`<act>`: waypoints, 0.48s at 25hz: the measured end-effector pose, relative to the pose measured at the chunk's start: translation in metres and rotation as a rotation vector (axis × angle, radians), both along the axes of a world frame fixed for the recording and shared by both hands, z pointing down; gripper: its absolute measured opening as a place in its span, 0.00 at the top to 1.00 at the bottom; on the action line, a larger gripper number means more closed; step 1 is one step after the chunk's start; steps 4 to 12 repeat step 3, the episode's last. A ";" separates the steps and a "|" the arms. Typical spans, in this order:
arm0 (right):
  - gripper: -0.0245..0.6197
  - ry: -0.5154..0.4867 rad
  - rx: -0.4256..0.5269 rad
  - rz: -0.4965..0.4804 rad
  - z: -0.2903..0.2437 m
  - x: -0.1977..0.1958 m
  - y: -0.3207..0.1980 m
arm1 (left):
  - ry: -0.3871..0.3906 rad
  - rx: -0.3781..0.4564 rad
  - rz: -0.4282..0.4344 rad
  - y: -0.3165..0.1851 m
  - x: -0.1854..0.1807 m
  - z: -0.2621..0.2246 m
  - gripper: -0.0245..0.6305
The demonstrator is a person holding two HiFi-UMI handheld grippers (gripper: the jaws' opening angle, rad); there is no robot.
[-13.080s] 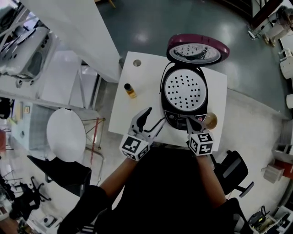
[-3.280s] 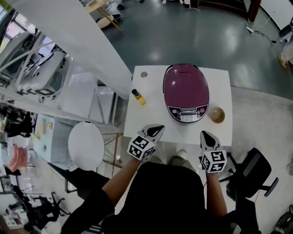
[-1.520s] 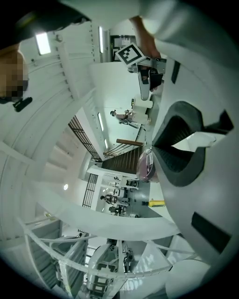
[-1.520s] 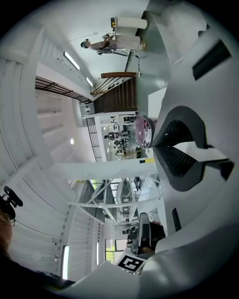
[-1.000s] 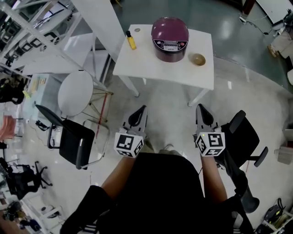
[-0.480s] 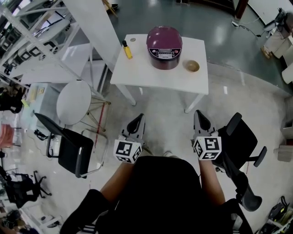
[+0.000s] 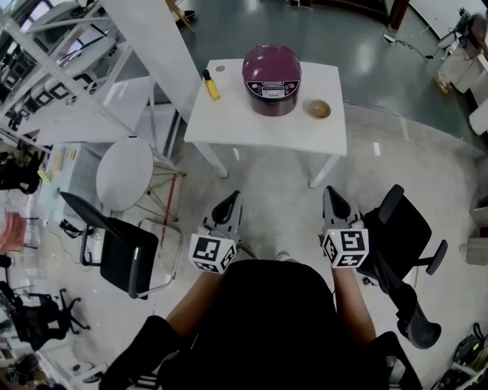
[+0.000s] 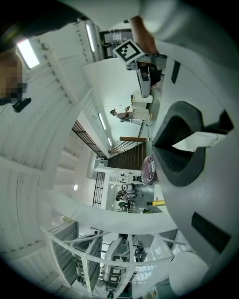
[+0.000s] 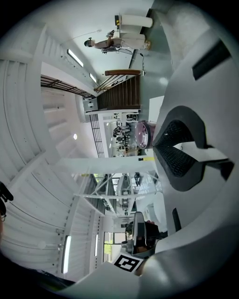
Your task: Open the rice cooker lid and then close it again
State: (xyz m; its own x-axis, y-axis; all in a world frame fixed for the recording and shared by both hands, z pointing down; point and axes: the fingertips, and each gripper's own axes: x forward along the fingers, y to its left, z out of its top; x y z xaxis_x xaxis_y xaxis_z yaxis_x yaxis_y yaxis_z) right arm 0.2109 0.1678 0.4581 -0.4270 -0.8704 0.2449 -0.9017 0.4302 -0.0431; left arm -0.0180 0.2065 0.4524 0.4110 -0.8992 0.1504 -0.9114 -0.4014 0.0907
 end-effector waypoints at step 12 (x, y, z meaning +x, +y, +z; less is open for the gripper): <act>0.96 0.005 -0.004 -0.015 0.003 0.000 0.003 | -0.006 -0.009 -0.004 0.006 0.000 0.006 0.96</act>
